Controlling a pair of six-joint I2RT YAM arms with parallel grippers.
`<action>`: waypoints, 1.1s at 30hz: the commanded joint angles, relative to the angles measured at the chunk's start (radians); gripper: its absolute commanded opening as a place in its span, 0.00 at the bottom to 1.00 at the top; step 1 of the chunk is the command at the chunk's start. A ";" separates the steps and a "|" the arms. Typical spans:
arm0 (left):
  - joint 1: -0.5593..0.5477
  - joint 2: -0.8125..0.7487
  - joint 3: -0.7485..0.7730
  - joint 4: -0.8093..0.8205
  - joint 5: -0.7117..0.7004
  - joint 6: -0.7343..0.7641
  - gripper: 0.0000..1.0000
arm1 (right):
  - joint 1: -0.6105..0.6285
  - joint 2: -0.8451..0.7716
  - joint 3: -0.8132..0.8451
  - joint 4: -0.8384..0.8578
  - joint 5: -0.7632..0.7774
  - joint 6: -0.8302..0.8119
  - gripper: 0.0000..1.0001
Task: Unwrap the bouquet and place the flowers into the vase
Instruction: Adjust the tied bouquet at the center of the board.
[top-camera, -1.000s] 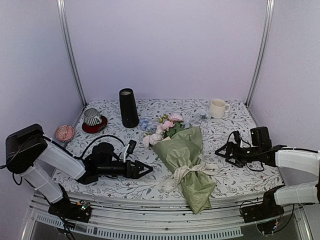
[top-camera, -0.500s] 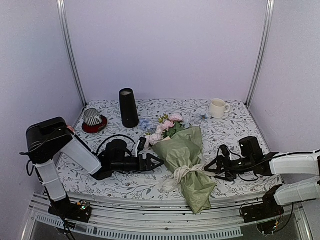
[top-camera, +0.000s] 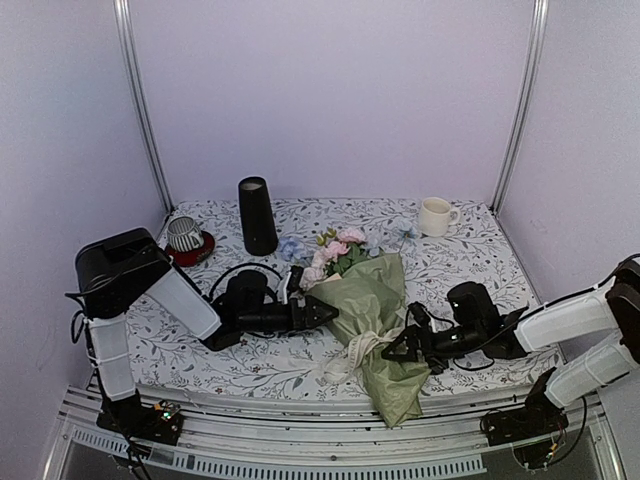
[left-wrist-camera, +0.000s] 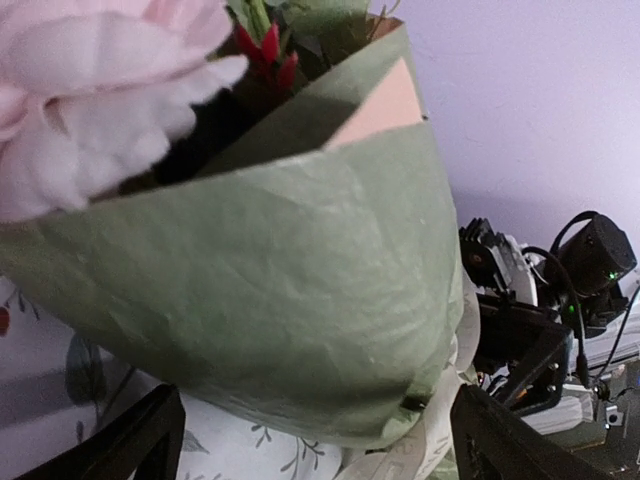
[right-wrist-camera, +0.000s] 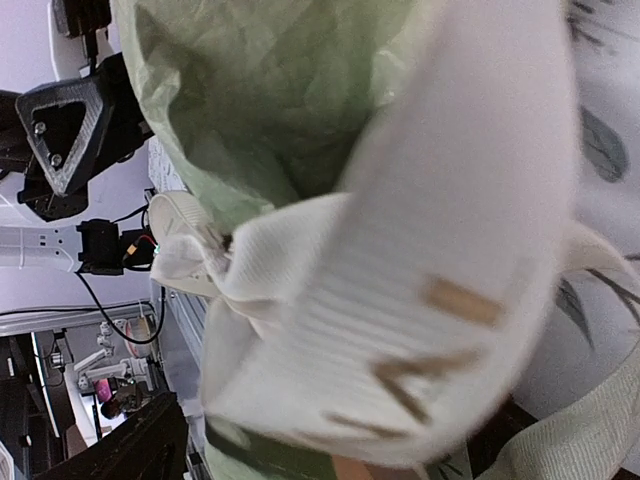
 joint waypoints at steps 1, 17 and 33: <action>0.051 0.061 0.041 0.022 0.065 -0.003 0.95 | 0.064 0.087 0.045 0.103 0.033 0.051 0.99; 0.156 0.118 0.195 -0.131 0.106 0.130 0.96 | 0.120 0.111 0.083 0.061 0.127 0.066 0.99; 0.189 -0.103 0.037 -0.207 0.052 0.217 0.98 | -0.073 -0.203 0.062 -0.268 0.325 -0.033 0.99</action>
